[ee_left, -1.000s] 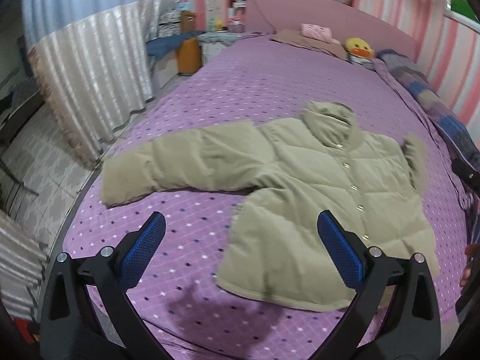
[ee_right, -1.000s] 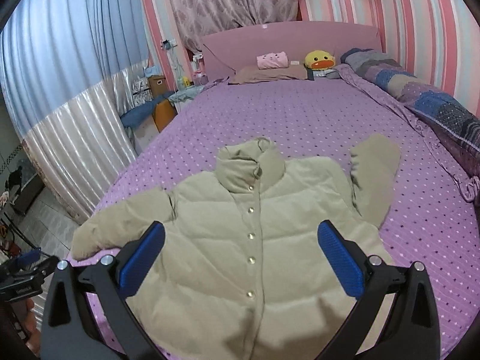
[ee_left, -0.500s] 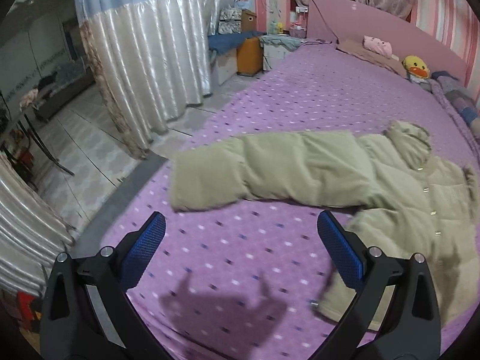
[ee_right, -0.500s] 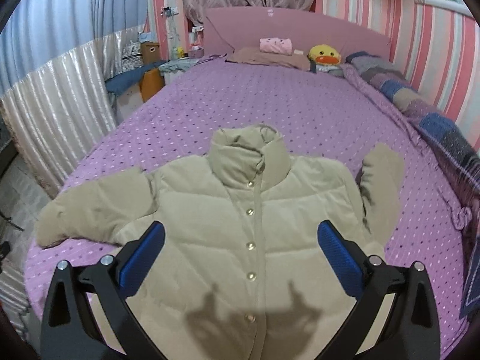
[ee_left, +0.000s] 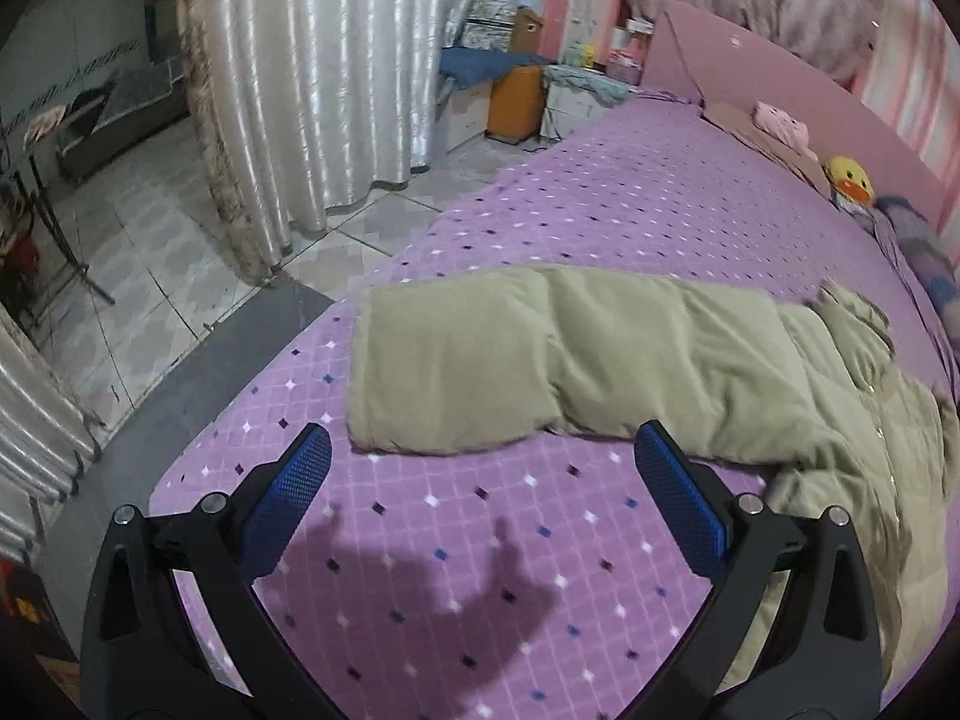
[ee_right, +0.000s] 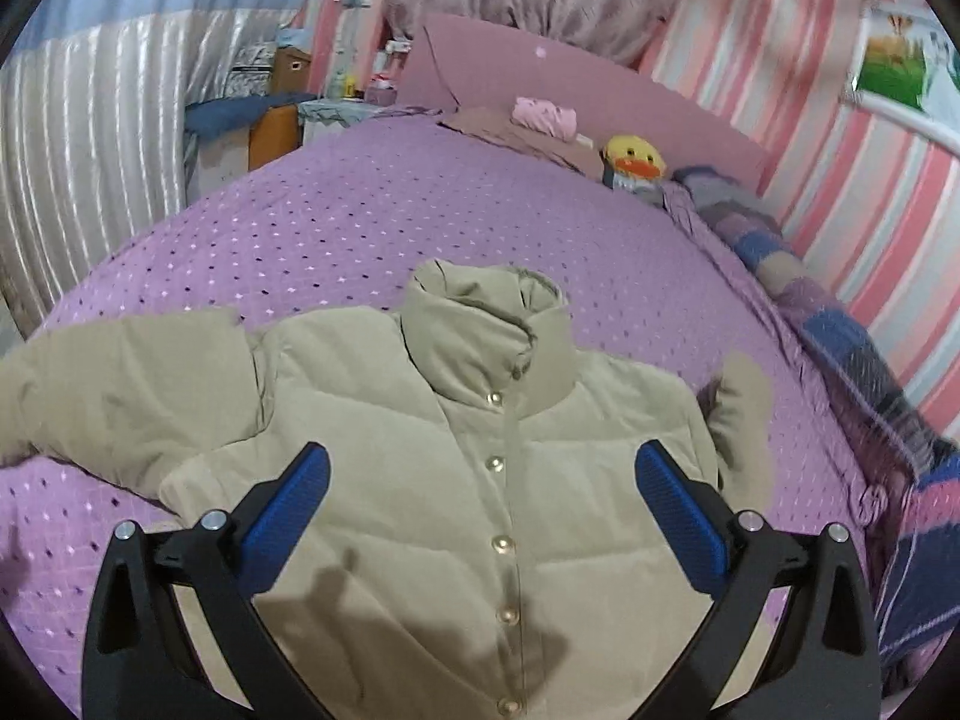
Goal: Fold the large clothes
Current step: 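Move the left tool to the jacket sleeve and grasp its cuff, then lift the sleeve with the left tool and fold it across the jacket body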
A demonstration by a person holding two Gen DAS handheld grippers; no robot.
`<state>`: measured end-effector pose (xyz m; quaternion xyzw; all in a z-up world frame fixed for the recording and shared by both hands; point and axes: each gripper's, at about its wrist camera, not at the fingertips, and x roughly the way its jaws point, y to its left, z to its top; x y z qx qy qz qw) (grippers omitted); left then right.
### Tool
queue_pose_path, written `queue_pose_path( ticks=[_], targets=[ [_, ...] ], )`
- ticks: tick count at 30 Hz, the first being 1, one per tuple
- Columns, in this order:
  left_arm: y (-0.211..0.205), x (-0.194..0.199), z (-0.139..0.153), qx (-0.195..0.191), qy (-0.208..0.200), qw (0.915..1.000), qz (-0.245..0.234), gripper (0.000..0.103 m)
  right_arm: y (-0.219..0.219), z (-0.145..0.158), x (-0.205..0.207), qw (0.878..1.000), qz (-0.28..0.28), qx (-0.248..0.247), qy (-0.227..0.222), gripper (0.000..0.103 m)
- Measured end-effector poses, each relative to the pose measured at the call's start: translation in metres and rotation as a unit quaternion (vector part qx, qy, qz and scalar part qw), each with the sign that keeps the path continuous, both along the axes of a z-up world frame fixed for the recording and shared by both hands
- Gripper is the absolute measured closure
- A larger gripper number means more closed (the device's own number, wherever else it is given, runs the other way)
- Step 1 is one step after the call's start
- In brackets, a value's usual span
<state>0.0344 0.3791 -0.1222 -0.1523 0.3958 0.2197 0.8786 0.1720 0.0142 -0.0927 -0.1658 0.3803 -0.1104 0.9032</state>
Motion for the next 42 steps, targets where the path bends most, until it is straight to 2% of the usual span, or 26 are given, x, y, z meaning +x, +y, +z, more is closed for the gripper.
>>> queue_pose_path(
  ticks=[2,5,8,13,16,19,23,26,27,29,32,36,42],
  targets=[
    [0.017,0.012,-0.014,-0.023,0.011,0.9997,0.002,0.003,0.004,-0.001,0.006,1.000,0.004,-0.012,-0.003,0.002],
    [0.034,0.029,-0.035,-0.055,0.013,0.9984,0.008,0.003,0.004,-0.005,0.015,1.000,0.006,0.005,0.007,0.002],
    [0.043,0.046,-0.059,-0.068,0.027,0.9971,0.020,0.003,-0.001,-0.018,0.024,0.999,0.009,0.028,0.028,0.002],
    [0.055,0.068,-0.093,-0.077,0.046,0.9950,0.045,0.003,-0.003,-0.034,0.029,0.998,0.008,0.049,0.050,0.002],
    [0.057,0.083,-0.114,-0.056,0.071,0.9945,0.053,0.003,-0.003,-0.041,0.030,0.997,0.013,0.051,0.058,0.002],
    [0.061,0.092,-0.124,-0.054,0.079,0.9941,0.051,0.003,-0.002,-0.044,0.031,0.997,0.014,0.039,0.060,0.002],
    [0.070,0.098,-0.133,-0.076,0.082,0.9926,0.049,0.019,-0.006,-0.046,0.033,0.997,0.012,0.039,0.064,0.002],
    [0.071,0.105,-0.130,-0.087,0.086,0.9915,0.044,0.033,-0.013,-0.050,0.035,0.997,0.007,0.042,0.070,0.002],
    [0.068,0.108,-0.129,-0.084,0.089,0.9917,0.038,0.043,-0.017,-0.052,0.036,0.996,0.003,0.045,0.074,0.002],
    [0.061,0.117,-0.126,-0.081,0.097,0.9917,0.024,0.056,-0.023,-0.053,0.037,0.995,-0.002,0.054,0.079,0.002],
    [0.059,0.129,-0.119,-0.074,0.110,0.9911,0.014,0.069,-0.034,-0.053,0.037,0.995,-0.009,0.059,0.083,0.002],
    [0.059,0.126,-0.096,-0.082,0.103,0.9911,0.020,0.076,-0.053,-0.054,0.037,0.994,-0.021,0.062,0.091,0.002],
    [0.030,0.127,-0.045,-0.042,0.079,0.9960,0.006,0.077,-0.087,-0.047,0.028,0.991,-0.039,0.097,0.089,0.002]
  ],
)
